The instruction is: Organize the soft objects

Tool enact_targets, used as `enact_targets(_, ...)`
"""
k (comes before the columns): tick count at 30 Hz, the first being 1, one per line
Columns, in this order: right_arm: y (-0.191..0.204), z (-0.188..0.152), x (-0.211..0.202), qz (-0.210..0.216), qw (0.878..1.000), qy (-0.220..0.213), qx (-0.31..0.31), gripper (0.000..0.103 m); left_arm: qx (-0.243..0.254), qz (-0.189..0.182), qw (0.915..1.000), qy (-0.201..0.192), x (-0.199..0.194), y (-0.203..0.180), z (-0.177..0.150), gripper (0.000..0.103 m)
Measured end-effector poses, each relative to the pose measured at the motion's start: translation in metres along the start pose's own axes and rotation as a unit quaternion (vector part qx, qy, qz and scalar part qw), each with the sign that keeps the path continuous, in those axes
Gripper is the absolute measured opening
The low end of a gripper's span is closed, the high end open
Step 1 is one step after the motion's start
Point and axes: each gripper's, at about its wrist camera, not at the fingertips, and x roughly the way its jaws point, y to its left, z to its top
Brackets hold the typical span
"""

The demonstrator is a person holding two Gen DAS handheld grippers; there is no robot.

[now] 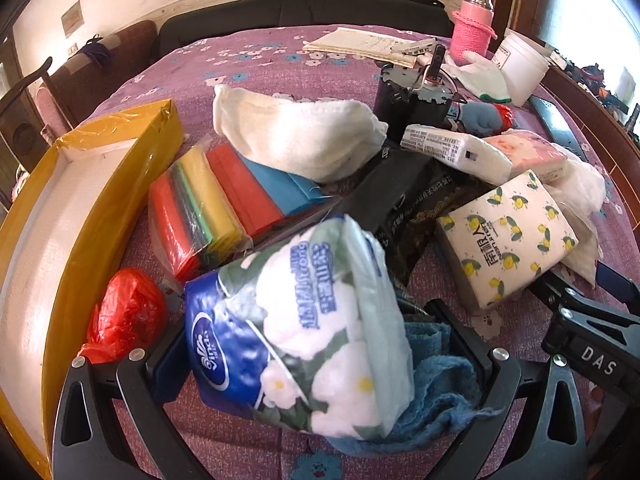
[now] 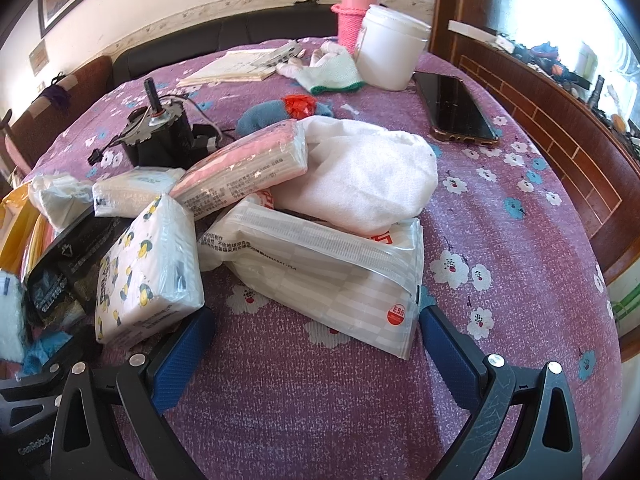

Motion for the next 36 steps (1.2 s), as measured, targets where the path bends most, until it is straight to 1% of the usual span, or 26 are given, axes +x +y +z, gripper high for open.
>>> enact_targets(3,-0.001,-0.001,0.000,0.001,1.000,0.009,-0.002,0.102,0.000,0.001,1.0000,0.002,0.000,-0.001,0.000,0.103)
enact_targets(14,0.003,-0.007,-0.004,-0.006,1.000,0.002,0.001,0.102,-0.007,0.007,1.0000,-0.002,-0.001,-0.001,-0.001,0.103)
enact_targets(20,0.000,-0.010,-0.007,-0.011,1.000,0.007,0.004,0.102,-0.015,0.012,0.9998,0.001,0.001,-0.001,0.003,0.103)
enact_targets(22,0.000,-0.010,-0.008,-0.010,1.000,0.009,0.002,0.102,-0.006,0.002,0.9999,0.010,0.001,0.000,0.004,0.103)
enact_targets(23,-0.002,-0.011,-0.009,-0.010,1.000,0.013,0.003,0.102,-0.005,-0.010,0.9998,0.016,-0.002,0.003,0.004,0.103)
enact_targets(24,-0.004,-0.012,-0.011,-0.012,1.000,0.016,0.006,0.102,-0.012,-0.029,0.9993,0.018,-0.006,0.006,0.003,0.101)
enact_targets(25,-0.006,-0.014,-0.015,-0.011,1.000,0.016,0.008,0.098,-0.027,-0.060,0.9977,0.018,-0.014,0.013,0.003,0.097)
enact_targets(26,-0.009,-0.015,-0.023,-0.006,1.000,0.007,0.009,0.095,-0.037,-0.084,0.9957,0.014,-0.021,0.018,0.002,0.097)
enact_targets(27,-0.012,-0.016,-0.033,0.001,1.000,-0.005,0.010,0.092,-0.042,-0.110,0.9930,-0.001,-0.035,0.025,0.002,0.097)
enact_targets(28,-0.015,-0.016,-0.047,0.008,1.000,-0.023,0.011,0.092,-0.040,-0.117,0.9921,-0.018,-0.047,0.029,0.002,0.097)
enact_targets(30,-0.022,-0.018,-0.087,0.018,0.996,-0.091,0.014,0.092,-0.032,-0.132,0.9885,-0.067,-0.081,0.045,0.003,0.097)
enact_targets(31,-0.026,-0.020,-0.109,0.021,0.990,-0.135,0.014,0.093,-0.031,-0.140,0.9860,-0.085,-0.093,0.052,0.004,0.097)
enact_targets(32,-0.030,-0.024,-0.132,0.021,0.982,-0.188,0.013,0.094,-0.032,-0.144,0.9831,-0.109,-0.109,0.062,0.003,0.097)
enact_targets(33,-0.034,-0.028,-0.148,0.023,0.974,-0.225,0.015,0.099,-0.034,-0.143,0.9794,-0.139,-0.127,0.073,0.003,0.097)
enact_targets(34,-0.040,-0.031,-0.159,0.033,0.966,-0.254,0.024,0.103,-0.037,-0.139,0.9750,-0.169,-0.143,0.084,0.001,0.097)
enact_targets(35,-0.046,-0.032,-0.163,0.041,0.965,-0.258,0.039,0.103,-0.038,-0.126,0.9684,-0.212,-0.164,0.099,-0.002,0.097)
enact_targets(36,-0.049,-0.027,-0.155,0.037,0.973,-0.222,0.045,0.103,-0.038,-0.118,0.9650,-0.231,-0.172,0.106,-0.002,0.098)
